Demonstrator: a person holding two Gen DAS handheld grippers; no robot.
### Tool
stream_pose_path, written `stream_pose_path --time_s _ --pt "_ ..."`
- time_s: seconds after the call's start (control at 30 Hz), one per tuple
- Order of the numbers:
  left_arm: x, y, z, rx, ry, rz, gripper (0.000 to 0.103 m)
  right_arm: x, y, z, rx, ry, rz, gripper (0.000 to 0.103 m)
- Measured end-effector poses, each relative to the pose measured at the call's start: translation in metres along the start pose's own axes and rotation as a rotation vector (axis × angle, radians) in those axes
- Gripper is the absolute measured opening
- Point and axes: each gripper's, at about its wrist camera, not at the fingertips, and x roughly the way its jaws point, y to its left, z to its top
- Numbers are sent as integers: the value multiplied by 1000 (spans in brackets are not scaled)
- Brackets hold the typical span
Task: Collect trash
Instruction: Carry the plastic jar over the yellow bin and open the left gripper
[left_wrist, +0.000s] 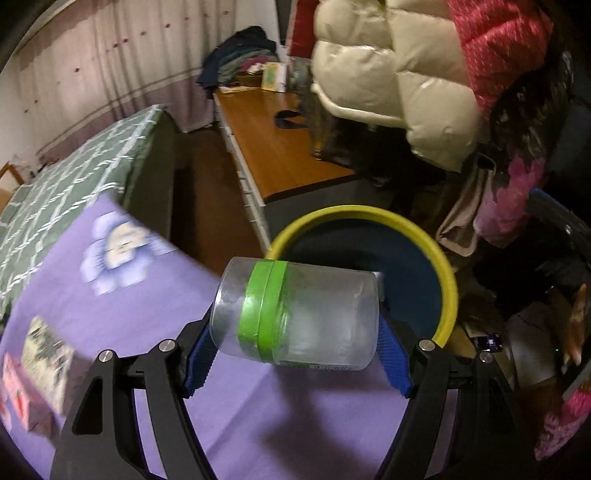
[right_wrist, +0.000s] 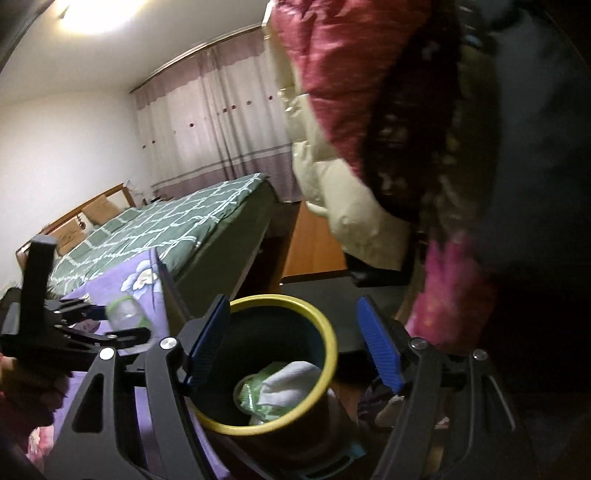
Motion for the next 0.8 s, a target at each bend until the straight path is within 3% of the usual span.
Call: stream_pose_path --time_s 0.23,0.27,0.3,0.37,0.57,0.8 --pt "40 -34 23 25 26 -38 75 -6 -6 1 5 -13 -12 69" --pt "44 -36 25 27 28 -37 77 -4 -3 1 5 -15 -14 69" --pt "47 -38 26 27 26 -33 87 -4 -2 1 6 -16 -18 69" --pt "45 -37 27 15 8 -29 90 -4 -1 2 5 -17 -20 70" --pt "1 -10 12 -47 -75 4 90 1 7 1 -4 2 -2 71" --pt "-71 59 -46 -190 -177 121 93 13 27 -1 -36 40 39 71"
